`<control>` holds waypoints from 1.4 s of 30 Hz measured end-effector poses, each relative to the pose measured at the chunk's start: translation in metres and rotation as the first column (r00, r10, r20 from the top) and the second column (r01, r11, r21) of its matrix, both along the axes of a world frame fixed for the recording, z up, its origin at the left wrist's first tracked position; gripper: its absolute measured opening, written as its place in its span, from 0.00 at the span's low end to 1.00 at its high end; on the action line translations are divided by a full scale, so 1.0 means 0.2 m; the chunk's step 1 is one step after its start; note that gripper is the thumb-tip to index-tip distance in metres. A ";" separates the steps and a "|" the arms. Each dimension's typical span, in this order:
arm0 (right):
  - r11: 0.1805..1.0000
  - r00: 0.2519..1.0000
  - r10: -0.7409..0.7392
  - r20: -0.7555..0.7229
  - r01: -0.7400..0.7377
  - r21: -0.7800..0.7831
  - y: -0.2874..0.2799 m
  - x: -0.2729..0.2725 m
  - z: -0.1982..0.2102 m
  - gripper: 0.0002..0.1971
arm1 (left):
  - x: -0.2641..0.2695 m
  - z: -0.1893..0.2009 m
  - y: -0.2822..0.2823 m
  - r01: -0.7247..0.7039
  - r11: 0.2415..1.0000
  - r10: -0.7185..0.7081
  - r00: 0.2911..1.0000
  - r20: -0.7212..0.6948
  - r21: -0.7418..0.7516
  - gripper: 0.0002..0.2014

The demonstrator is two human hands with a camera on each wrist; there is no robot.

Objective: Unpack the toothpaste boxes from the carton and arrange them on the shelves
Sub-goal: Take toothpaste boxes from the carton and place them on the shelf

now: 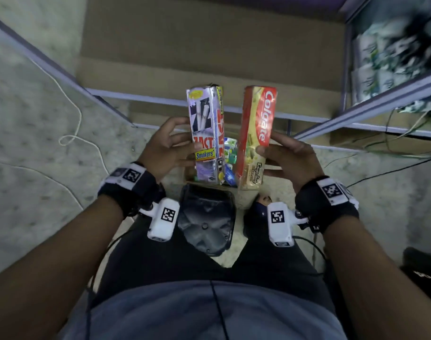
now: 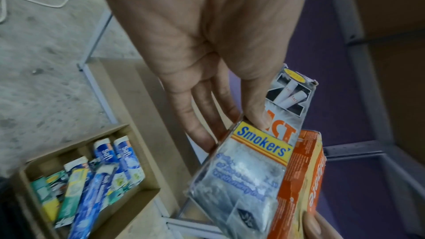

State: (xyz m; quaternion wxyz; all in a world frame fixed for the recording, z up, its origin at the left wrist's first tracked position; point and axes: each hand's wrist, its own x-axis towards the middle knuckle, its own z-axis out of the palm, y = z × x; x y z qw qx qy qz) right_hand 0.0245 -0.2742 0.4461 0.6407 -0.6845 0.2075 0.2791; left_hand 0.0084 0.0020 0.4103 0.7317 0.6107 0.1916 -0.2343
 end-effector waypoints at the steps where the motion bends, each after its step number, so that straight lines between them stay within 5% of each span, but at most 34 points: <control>1: 1.000 1.000 -0.003 0.030 0.003 0.010 0.00 -0.01 0.06 0.23 | 0.00 0.06 0.01 -0.006 1.000 0.006 1.000 0.021 -0.007 0.27; 14: 0.995 0.923 -0.029 0.384 -0.010 0.099 0.03 0.09 0.77 0.23 | 0.23 0.77 0.09 0.024 0.999 -0.038 0.921 0.387 0.040 0.30; 26: 0.999 0.747 0.002 0.665 -0.026 0.026 0.09 0.48 1.63 0.19 | 0.65 1.68 0.10 -0.110 0.981 -0.045 0.680 0.732 0.162 0.22; 34: 0.993 0.747 0.083 0.660 -0.002 -0.122 0.15 0.79 1.93 0.13 | 0.98 2.07 0.11 -0.192 0.925 -0.055 0.786 0.616 0.327 0.18; 42: 0.970 0.818 0.125 0.561 0.019 -0.243 0.21 1.06 1.97 0.17 | 1.24 2.17 0.04 -0.155 0.819 -0.124 0.892 0.435 0.552 0.13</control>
